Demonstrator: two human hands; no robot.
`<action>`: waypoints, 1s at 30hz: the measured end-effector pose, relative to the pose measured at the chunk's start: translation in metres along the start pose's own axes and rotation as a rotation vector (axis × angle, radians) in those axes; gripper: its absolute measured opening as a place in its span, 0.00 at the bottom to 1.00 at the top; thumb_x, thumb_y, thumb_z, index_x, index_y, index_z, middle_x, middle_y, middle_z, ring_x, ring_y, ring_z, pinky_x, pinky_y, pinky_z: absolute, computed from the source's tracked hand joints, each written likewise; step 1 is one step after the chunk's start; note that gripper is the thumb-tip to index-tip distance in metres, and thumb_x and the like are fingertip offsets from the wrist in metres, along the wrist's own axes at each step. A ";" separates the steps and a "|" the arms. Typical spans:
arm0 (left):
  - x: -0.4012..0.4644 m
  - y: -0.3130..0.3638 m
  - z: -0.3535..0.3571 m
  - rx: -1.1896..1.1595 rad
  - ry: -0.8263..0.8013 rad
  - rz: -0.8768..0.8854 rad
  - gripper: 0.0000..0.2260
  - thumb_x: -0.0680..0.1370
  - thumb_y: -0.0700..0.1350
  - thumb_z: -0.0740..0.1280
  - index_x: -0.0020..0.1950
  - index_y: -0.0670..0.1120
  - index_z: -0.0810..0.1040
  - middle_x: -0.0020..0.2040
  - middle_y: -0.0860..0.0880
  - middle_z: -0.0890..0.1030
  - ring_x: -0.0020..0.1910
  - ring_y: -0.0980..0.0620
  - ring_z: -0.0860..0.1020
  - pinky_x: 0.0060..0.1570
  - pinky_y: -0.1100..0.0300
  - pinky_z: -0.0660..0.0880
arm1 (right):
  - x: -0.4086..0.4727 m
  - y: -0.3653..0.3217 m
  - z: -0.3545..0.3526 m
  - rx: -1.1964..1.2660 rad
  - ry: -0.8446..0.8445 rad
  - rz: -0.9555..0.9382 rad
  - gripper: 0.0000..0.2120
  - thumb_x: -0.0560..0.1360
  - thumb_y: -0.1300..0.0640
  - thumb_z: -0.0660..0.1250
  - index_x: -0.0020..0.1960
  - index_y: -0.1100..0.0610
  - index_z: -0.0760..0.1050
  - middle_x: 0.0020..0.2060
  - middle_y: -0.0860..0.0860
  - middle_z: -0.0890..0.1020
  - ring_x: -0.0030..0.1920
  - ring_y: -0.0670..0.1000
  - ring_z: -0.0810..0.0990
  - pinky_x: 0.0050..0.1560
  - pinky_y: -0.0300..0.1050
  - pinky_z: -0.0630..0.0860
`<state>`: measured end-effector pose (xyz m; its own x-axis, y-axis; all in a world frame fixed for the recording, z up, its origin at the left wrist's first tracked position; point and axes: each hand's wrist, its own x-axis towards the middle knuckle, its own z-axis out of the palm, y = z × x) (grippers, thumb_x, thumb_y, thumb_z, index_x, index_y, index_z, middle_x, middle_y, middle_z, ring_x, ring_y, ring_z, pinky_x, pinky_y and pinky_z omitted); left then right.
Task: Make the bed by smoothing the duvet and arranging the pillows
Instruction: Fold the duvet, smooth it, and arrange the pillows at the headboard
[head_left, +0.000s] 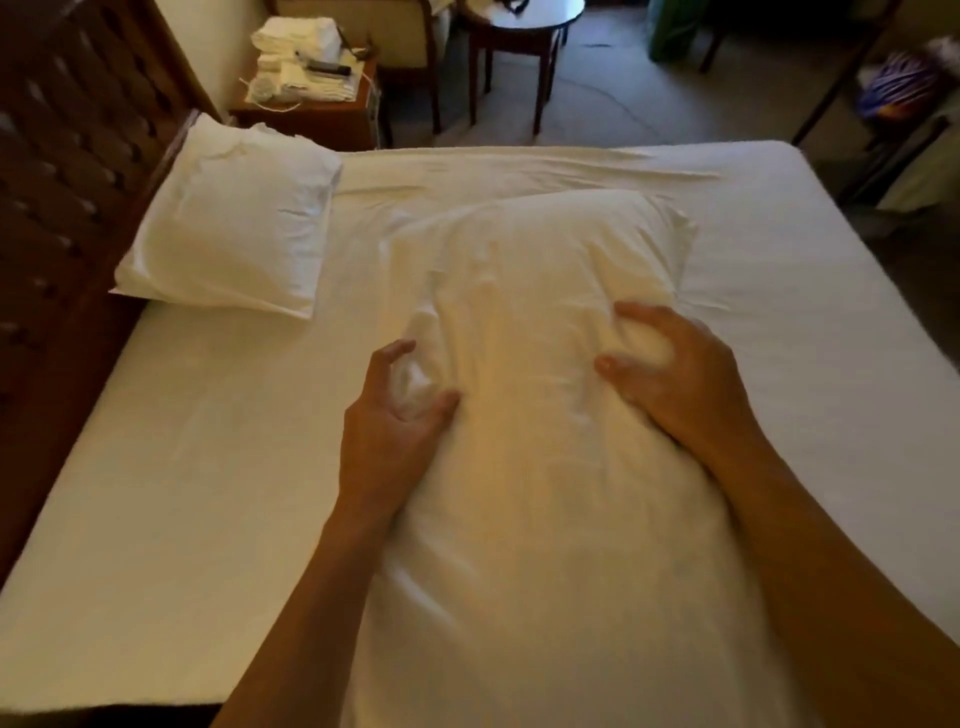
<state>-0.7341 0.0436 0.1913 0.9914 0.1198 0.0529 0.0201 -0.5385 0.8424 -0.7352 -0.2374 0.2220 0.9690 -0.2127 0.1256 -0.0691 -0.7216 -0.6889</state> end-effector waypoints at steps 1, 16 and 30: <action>-0.002 0.012 0.014 -0.014 -0.024 0.013 0.24 0.71 0.56 0.75 0.63 0.61 0.71 0.42 0.54 0.82 0.29 0.59 0.77 0.31 0.68 0.72 | -0.004 0.011 -0.016 -0.007 0.026 0.015 0.26 0.68 0.44 0.77 0.64 0.41 0.77 0.57 0.54 0.82 0.59 0.54 0.79 0.59 0.43 0.73; -0.004 0.116 0.216 -0.200 -0.298 0.155 0.28 0.71 0.54 0.76 0.68 0.63 0.69 0.50 0.56 0.82 0.41 0.61 0.81 0.40 0.76 0.72 | -0.017 0.167 -0.160 -0.102 0.239 0.256 0.25 0.69 0.45 0.76 0.64 0.37 0.75 0.53 0.51 0.78 0.56 0.51 0.78 0.56 0.39 0.70; 0.007 0.054 0.489 -0.128 -0.141 -0.010 0.34 0.70 0.55 0.76 0.71 0.66 0.63 0.57 0.51 0.83 0.52 0.49 0.83 0.50 0.49 0.80 | 0.104 0.437 -0.130 -0.115 0.038 0.196 0.29 0.65 0.33 0.69 0.65 0.37 0.74 0.47 0.48 0.73 0.50 0.51 0.78 0.55 0.46 0.76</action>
<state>-0.6625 -0.3926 -0.0247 0.9997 0.0017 -0.0240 0.0224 -0.4264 0.9043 -0.6951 -0.6605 0.0266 0.9248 -0.3797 0.0260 -0.2840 -0.7341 -0.6168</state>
